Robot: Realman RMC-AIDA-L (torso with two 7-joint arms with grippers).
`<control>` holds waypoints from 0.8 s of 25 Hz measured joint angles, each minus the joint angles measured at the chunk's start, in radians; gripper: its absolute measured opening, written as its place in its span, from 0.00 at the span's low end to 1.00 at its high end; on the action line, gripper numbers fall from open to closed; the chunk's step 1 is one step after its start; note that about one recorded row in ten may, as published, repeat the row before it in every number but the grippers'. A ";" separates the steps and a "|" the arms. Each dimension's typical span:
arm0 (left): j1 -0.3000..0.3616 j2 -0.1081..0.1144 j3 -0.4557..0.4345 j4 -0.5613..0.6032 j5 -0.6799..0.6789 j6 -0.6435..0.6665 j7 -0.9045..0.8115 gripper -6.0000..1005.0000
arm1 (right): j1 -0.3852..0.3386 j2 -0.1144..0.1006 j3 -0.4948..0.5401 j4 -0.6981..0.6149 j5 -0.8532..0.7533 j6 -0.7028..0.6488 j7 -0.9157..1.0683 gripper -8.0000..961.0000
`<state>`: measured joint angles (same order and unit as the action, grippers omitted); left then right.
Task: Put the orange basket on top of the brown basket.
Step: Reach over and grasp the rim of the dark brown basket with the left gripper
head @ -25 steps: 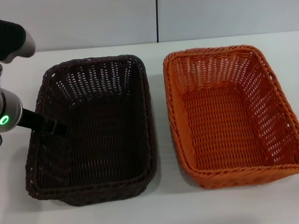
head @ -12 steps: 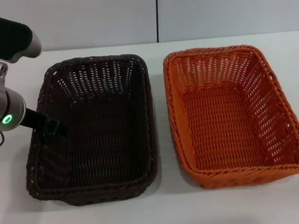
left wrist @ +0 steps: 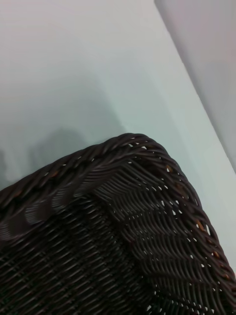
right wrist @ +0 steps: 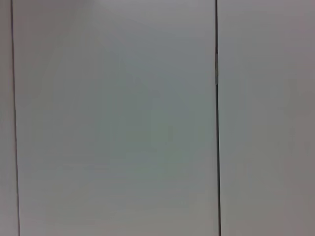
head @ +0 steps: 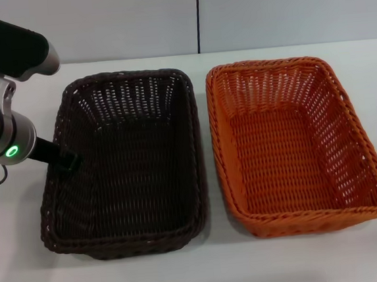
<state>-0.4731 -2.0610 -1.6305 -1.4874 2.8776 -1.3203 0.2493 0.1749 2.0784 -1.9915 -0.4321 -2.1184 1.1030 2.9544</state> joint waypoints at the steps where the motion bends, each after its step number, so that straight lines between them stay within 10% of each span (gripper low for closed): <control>1: 0.001 0.000 0.000 -0.005 0.000 0.001 0.010 0.36 | 0.000 0.000 0.000 0.000 0.000 0.000 0.000 0.66; 20: -0.045 0.004 -0.104 -0.211 0.010 -0.185 0.588 0.33 | -0.003 -0.001 0.000 -0.027 0.000 0.003 0.000 0.64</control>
<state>-0.5183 -2.0570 -1.7349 -1.6985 2.8872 -1.5054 0.8377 0.1715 2.0772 -1.9911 -0.4591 -2.1184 1.1062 2.9544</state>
